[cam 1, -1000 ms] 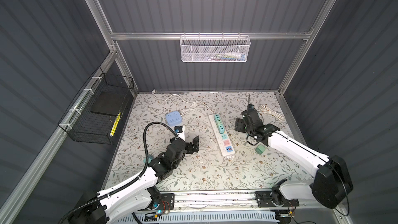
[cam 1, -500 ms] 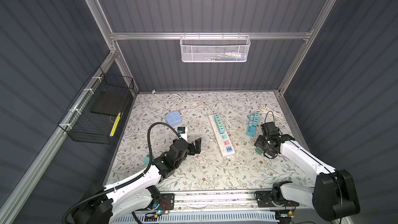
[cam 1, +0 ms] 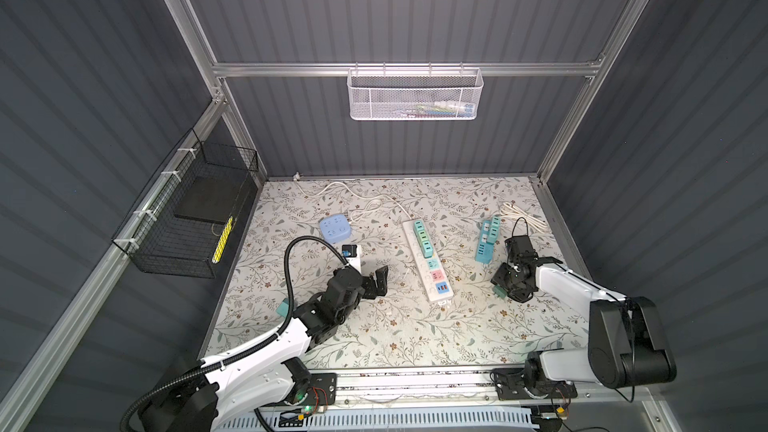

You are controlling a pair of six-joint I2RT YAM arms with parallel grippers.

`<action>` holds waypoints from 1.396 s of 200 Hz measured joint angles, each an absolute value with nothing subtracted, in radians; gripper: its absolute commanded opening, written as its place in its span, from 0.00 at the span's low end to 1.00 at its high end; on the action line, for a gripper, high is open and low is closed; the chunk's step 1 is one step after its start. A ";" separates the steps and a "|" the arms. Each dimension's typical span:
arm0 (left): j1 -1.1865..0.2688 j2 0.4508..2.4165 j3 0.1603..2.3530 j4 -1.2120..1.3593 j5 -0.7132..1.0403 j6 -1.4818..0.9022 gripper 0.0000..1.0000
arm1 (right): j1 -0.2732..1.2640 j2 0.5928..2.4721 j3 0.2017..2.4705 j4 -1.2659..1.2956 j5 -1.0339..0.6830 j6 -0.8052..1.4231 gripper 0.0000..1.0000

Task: Insert the plug
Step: 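Move the right gripper to the green adapter by the teal power cube, grasp it, then lift the green adapter with the right gripper and carry it toward the left gripper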

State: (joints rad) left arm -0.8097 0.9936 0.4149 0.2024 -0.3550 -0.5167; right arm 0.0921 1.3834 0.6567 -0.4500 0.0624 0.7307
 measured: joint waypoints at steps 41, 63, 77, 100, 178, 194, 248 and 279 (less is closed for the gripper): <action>-0.809 0.994 0.415 0.202 -0.358 -0.516 1.00 | 0.092 1.384 0.656 -0.433 0.046 0.727 0.56; -0.808 0.994 0.416 0.198 -0.359 -0.516 1.00 | 0.092 1.383 0.649 -0.435 0.041 0.723 0.60; -0.808 0.994 0.416 0.195 -0.362 -0.516 1.00 | 0.092 1.382 0.648 -0.437 0.036 0.724 0.60; -0.808 0.993 0.416 0.194 -0.363 -0.516 1.00 | 0.092 1.379 0.648 -0.438 0.024 0.723 0.56; -0.804 0.954 0.416 0.148 -0.370 -0.516 1.00 | 0.093 1.350 0.646 -0.445 0.018 0.714 0.36; -0.804 0.941 0.416 0.131 -0.376 -0.516 1.00 | 0.099 1.323 0.647 -0.452 0.019 0.713 0.36; -0.803 0.928 0.472 0.031 -0.442 -0.524 1.00 | 0.316 1.252 0.732 -0.518 0.077 0.736 0.34; -0.803 0.927 0.525 -0.070 -0.538 -0.575 1.00 | 0.521 1.308 0.885 -0.533 0.130 0.770 0.34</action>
State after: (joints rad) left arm -0.8032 0.9272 0.5255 -0.0696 -0.5377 -0.5751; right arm 0.5209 1.3075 0.8852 -0.5331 0.1299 0.7696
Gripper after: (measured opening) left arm 0.999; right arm 0.444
